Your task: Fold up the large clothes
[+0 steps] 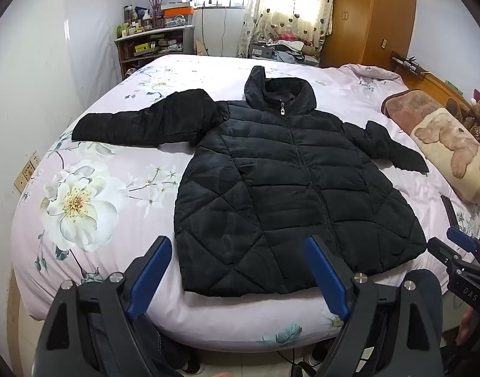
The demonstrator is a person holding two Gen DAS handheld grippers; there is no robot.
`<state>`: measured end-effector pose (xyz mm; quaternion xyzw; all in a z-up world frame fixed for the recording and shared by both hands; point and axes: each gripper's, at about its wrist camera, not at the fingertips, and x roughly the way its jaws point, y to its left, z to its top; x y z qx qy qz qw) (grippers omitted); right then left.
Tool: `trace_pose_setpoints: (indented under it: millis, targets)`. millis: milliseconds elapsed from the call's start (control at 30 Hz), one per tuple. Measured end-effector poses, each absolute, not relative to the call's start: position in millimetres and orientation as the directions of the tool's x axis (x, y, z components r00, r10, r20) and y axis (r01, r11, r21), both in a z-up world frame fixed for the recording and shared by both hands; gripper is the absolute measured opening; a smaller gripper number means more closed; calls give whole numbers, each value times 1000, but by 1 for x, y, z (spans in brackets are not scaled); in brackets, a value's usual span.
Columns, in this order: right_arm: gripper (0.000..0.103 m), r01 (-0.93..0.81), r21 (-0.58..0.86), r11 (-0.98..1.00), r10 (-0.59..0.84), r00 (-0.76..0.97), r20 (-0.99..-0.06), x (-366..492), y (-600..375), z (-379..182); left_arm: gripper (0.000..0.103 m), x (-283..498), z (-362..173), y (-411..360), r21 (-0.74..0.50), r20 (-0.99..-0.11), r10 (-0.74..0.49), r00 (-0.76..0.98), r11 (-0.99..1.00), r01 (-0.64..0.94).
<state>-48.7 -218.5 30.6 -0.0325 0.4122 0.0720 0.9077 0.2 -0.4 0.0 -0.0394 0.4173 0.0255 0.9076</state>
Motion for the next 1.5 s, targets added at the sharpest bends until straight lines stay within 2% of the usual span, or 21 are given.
trace_pose_setpoints:
  millis: [1500]
  targets:
    - [68, -158, -7, 987, 98, 649, -754, -53, -216, 38, 88, -6, -3, -7, -57, -763, -3, 646, 996, -62]
